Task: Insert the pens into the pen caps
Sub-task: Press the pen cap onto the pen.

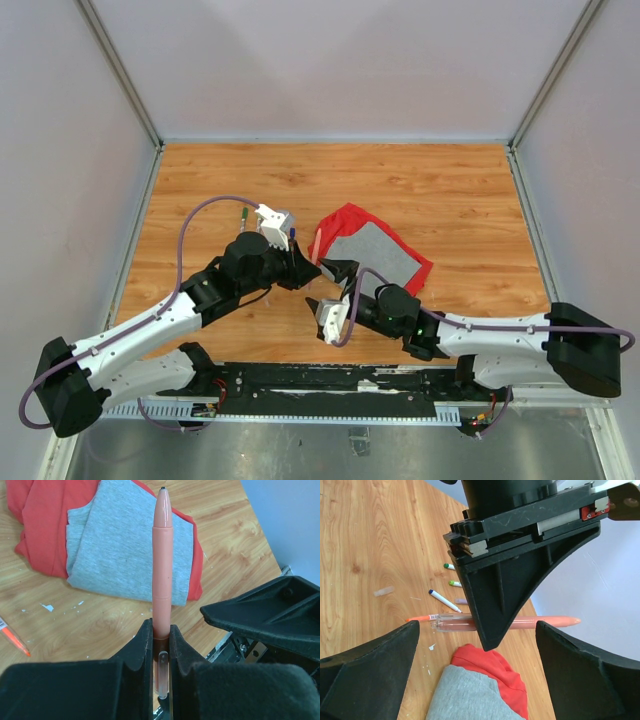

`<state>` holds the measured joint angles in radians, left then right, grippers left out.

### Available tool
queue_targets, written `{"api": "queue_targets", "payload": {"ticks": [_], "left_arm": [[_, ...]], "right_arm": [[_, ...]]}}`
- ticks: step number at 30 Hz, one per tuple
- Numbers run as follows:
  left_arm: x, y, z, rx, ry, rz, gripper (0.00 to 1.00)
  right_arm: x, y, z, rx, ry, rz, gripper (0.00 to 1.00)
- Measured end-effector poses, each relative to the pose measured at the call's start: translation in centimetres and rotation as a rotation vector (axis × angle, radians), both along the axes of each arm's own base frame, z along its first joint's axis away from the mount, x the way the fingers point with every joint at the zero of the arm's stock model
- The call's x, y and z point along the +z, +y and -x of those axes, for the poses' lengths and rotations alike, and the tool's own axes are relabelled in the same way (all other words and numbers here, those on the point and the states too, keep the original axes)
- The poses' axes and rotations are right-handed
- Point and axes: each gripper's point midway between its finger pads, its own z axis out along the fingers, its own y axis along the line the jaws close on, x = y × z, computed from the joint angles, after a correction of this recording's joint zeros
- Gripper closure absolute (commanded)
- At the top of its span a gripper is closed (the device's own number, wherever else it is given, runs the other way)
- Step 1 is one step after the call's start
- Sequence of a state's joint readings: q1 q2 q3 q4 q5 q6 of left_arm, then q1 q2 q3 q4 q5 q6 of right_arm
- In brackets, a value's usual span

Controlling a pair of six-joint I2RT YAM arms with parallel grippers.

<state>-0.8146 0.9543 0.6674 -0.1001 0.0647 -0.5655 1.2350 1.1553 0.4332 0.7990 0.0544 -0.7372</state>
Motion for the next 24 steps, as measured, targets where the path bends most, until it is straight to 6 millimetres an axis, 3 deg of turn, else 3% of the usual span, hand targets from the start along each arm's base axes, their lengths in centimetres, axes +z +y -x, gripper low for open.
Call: {"api": "queue_targets", "payload": {"ticks": [7,24], "left_arm": [[0.0,0.0,0.0,-0.001,0.001,0.0,1.0],[0.1,-0.1,0.0,-0.003,0.001,0.007,0.99]], "right_arm": [[-1.0,0.6,-0.4,-0.01,0.007,0.007,0.01],[-0.3,0.1,-2.0,-0.11,-0.018,-0.039,0.02]]}}
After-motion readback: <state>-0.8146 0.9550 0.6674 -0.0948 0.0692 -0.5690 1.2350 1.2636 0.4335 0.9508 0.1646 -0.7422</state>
